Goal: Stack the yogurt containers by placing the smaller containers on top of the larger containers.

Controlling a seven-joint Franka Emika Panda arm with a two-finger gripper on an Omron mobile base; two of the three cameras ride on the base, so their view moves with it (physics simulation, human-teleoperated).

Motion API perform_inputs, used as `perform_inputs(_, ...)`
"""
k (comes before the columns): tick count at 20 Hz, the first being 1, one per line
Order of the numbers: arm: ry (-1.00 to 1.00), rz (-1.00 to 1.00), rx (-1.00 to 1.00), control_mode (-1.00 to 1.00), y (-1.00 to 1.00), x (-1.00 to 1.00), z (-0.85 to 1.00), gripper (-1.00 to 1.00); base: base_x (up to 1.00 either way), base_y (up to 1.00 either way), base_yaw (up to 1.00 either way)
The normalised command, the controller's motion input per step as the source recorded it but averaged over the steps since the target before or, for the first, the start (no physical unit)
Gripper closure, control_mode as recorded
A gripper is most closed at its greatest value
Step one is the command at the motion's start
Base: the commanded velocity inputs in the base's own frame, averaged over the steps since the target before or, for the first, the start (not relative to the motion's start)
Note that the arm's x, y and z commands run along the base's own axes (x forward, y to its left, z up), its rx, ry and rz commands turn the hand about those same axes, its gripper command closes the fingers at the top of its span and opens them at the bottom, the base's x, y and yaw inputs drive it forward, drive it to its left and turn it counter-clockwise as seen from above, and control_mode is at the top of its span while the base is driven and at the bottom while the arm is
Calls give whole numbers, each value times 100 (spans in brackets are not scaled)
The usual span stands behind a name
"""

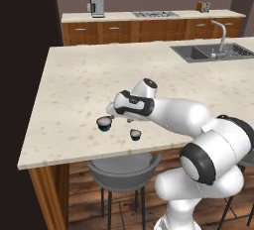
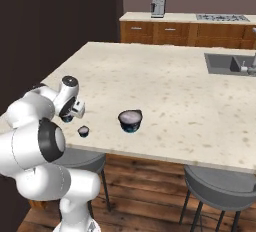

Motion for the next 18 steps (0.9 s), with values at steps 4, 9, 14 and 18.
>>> perform_inputs(4, 0, 0, 4, -100, 9, 18, -12, -100, 0, 0, 0)
perform_inputs(9, 0, 0, 3, -100, 10, 14, -17, -100, 0, 0, 0)
perform_inputs(14, 0, 0, 2, -100, 4, 19, -18, -100, 0, 0, 0)
perform_inputs(18, 0, 0, 2, -100, 1, 23, -18, -100, 0, 0, 0)
